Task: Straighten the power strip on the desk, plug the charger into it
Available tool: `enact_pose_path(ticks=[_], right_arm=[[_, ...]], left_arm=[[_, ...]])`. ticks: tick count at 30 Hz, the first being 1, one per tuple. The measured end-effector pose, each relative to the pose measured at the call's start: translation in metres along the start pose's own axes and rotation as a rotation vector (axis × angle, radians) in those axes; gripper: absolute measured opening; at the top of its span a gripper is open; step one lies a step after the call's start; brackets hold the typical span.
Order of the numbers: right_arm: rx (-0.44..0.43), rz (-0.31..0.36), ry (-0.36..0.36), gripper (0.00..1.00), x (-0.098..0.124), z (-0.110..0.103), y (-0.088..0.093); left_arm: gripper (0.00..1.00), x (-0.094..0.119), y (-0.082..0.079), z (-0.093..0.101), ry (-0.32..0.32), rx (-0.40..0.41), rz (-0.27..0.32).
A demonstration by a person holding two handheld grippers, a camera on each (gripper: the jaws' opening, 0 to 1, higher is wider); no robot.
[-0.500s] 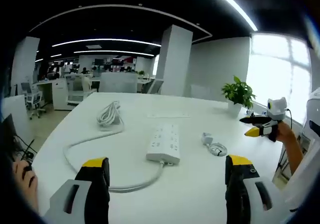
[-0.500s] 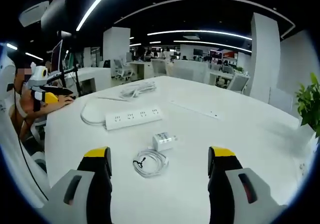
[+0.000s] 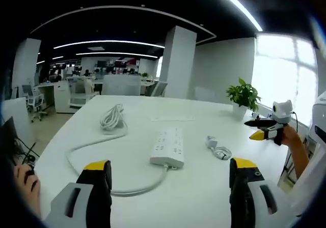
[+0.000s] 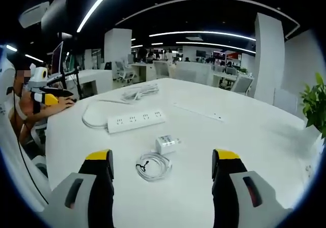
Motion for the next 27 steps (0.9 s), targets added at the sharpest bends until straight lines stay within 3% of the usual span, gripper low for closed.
enact_pose_path(ticks=[10,27], right_arm=[[-0.008,0.039,-0.025,0.79,-0.0015,-0.003,-0.0031],[-0.012,0.016,-0.027,0.79,-0.0059,-0.0026,0.0]], left_arm=[[0.96,-0.0003,-0.002,0.0031,0.013,-0.006,0.027],[0.96,-0.0012,-0.0014,0.0015,0.002,-0.008,0.018]])
Point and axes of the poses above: the point that each gripper's makers call its tool centre point, and the gripper's own axes: x roughly backward along the fingers, z roughly to its right, y roughly out of its underside, the point moved 7 cm from there along x, roughly backward along the fingers, and after that the axes turned 13 degrees about -z, right-handed, at the moved point
